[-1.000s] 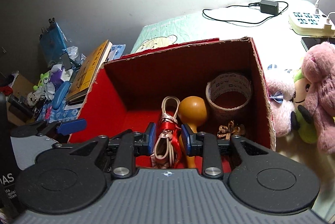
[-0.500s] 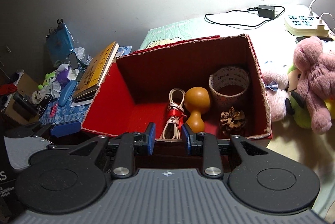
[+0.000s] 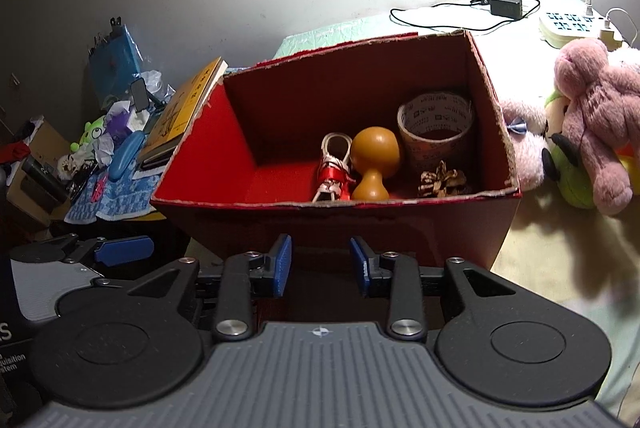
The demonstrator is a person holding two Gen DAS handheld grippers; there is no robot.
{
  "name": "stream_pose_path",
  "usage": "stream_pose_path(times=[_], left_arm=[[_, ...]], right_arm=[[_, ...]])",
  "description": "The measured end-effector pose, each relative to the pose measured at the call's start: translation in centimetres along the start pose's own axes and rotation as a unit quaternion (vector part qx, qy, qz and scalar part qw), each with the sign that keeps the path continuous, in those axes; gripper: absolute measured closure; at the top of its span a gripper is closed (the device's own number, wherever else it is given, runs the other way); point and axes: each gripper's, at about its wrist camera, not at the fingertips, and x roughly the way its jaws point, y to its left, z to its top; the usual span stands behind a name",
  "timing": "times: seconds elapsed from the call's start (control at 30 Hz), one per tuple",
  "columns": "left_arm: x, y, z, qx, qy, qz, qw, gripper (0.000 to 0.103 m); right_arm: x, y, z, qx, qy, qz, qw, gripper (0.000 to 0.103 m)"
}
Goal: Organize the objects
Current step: 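Open the right gripper and withdraw it from the red box, then reach the left gripper to the red gift box while the right gripper approaches it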
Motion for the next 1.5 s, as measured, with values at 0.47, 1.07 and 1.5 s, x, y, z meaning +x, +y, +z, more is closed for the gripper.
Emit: stream_pose_path(times=[0.47, 1.07, 1.5], left_arm=[[1.5, -1.5, -1.2, -0.037, 0.046, 0.027, 0.9979, 0.01], [1.8, -2.2, -2.7, -0.096, 0.088, 0.07, 0.9889, 0.006], [2.0, -0.5, -3.9, -0.099, 0.091, 0.071, 0.9884, 0.001]], right_arm=[[0.8, -1.8, -0.4, -0.026, 0.044, 0.016, 0.999, 0.064], [0.8, -3.9, -1.0, -0.056, 0.057, 0.052, 0.995, 0.054], [2.5, -3.0, -1.3, -0.03, 0.095, 0.071, 0.993, 0.054]])
